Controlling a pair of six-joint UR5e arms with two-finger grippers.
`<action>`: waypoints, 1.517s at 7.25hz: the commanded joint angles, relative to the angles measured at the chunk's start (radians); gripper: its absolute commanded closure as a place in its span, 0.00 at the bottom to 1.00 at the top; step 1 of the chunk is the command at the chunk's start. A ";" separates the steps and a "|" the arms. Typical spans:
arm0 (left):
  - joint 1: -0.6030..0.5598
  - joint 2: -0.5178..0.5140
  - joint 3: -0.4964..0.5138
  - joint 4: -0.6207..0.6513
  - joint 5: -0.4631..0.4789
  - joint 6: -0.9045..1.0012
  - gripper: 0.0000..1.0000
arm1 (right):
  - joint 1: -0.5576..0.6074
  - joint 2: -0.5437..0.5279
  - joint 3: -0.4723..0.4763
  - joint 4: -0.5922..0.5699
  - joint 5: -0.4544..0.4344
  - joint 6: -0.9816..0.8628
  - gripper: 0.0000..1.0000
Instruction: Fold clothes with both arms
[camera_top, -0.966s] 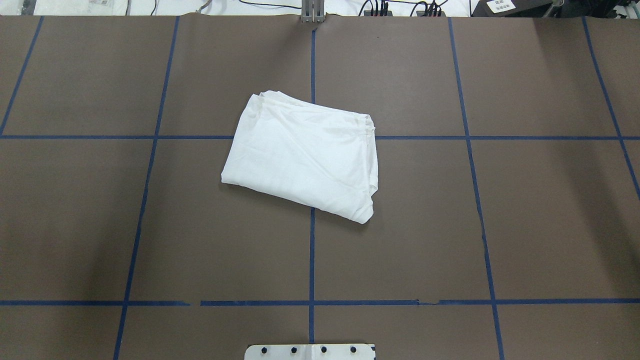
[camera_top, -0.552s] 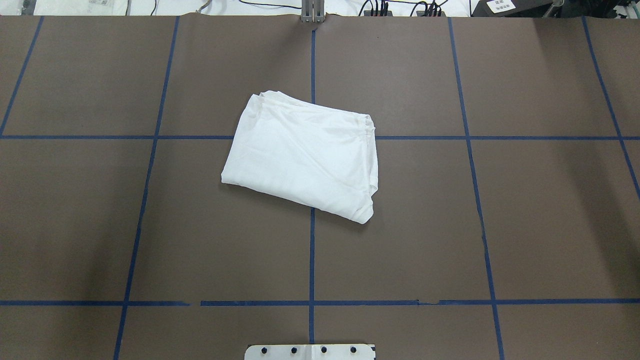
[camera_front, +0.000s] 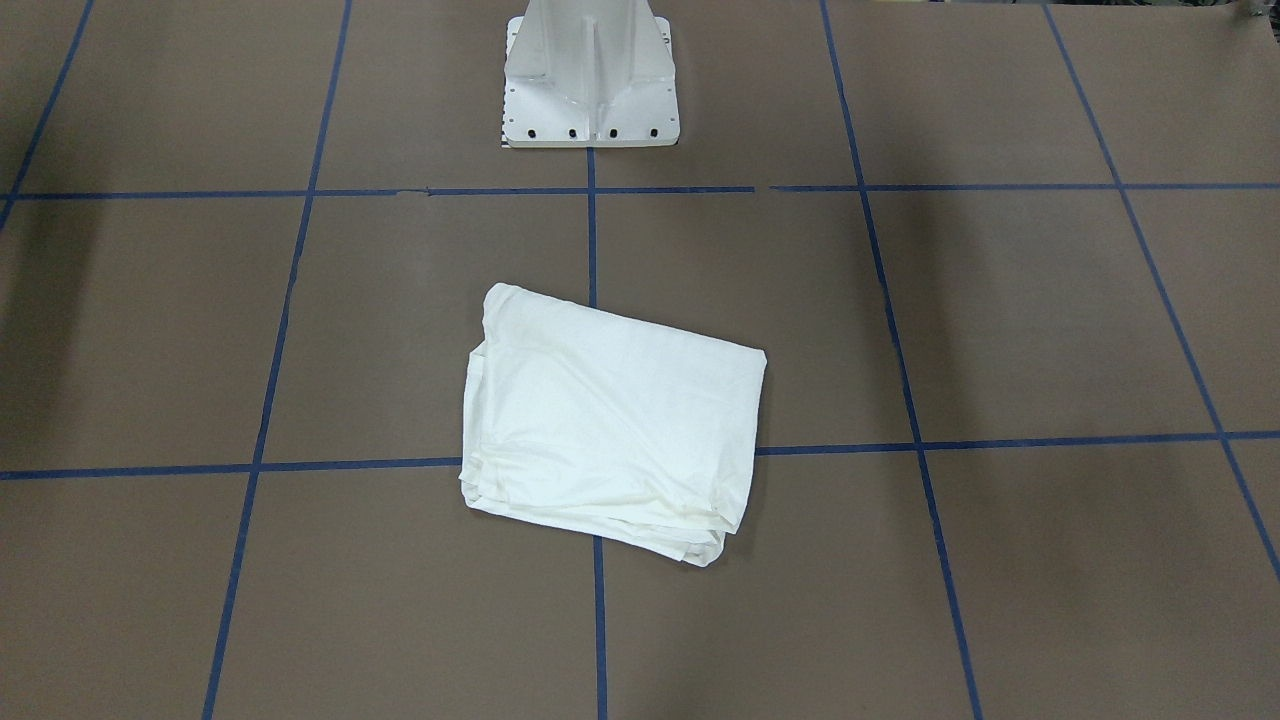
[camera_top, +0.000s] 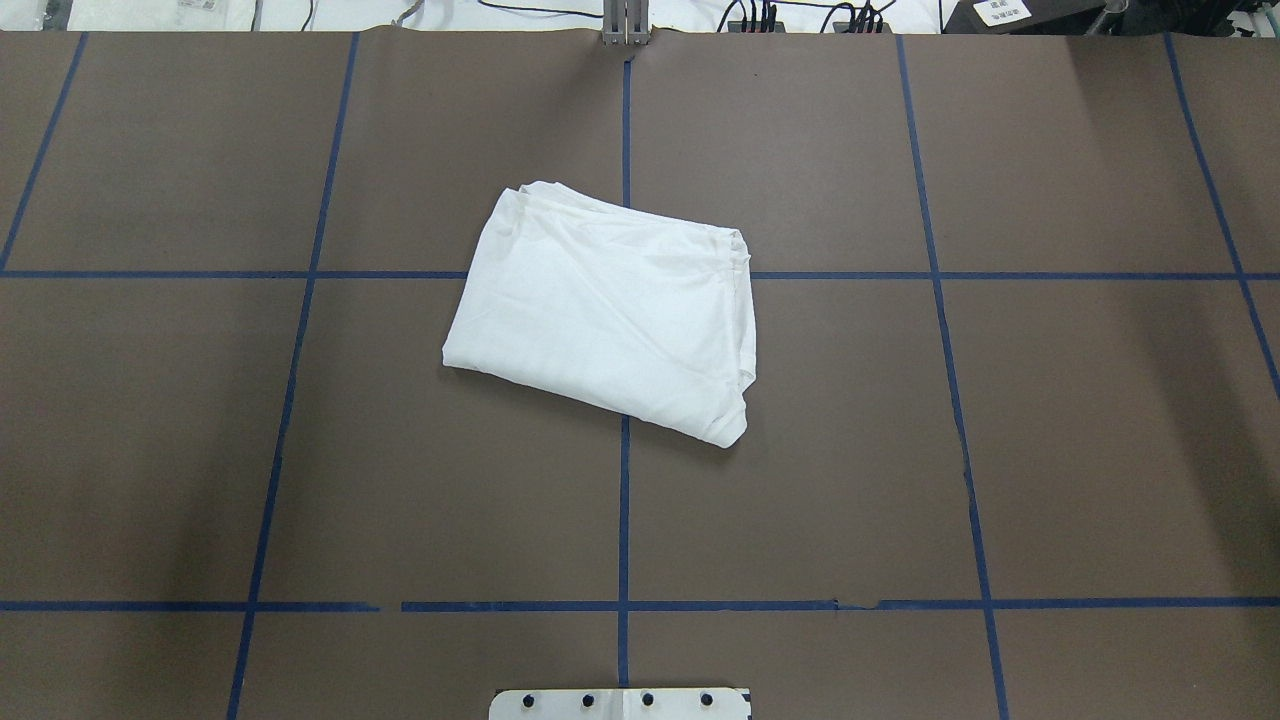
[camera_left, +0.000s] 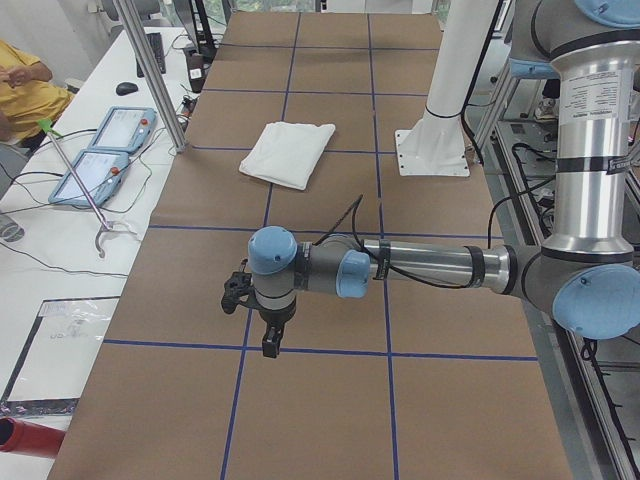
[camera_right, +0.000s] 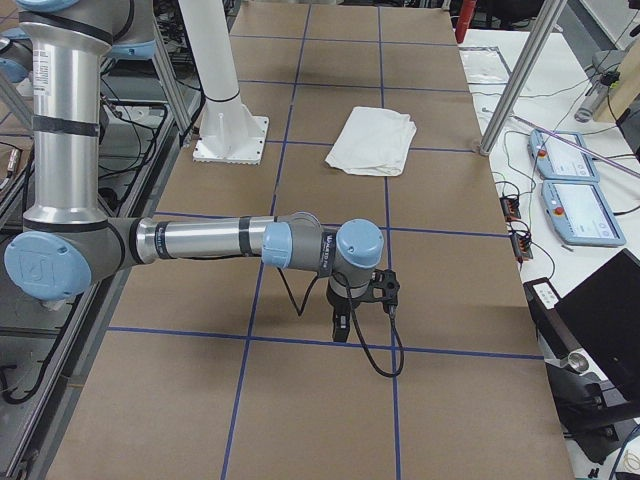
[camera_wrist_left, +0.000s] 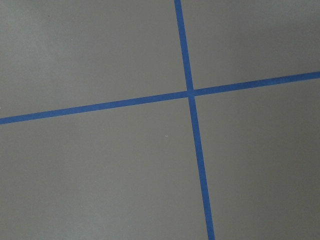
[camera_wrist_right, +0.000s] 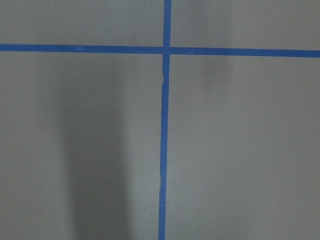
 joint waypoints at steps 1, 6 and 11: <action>0.000 0.000 -0.015 -0.002 0.001 0.001 0.00 | 0.001 -0.011 0.001 0.020 -0.003 -0.001 0.00; -0.002 0.002 -0.027 0.002 0.001 -0.002 0.00 | 0.012 -0.029 0.006 0.098 -0.002 0.008 0.00; 0.000 0.015 -0.029 0.000 -0.003 -0.002 0.00 | 0.029 -0.048 0.029 0.102 -0.013 0.004 0.00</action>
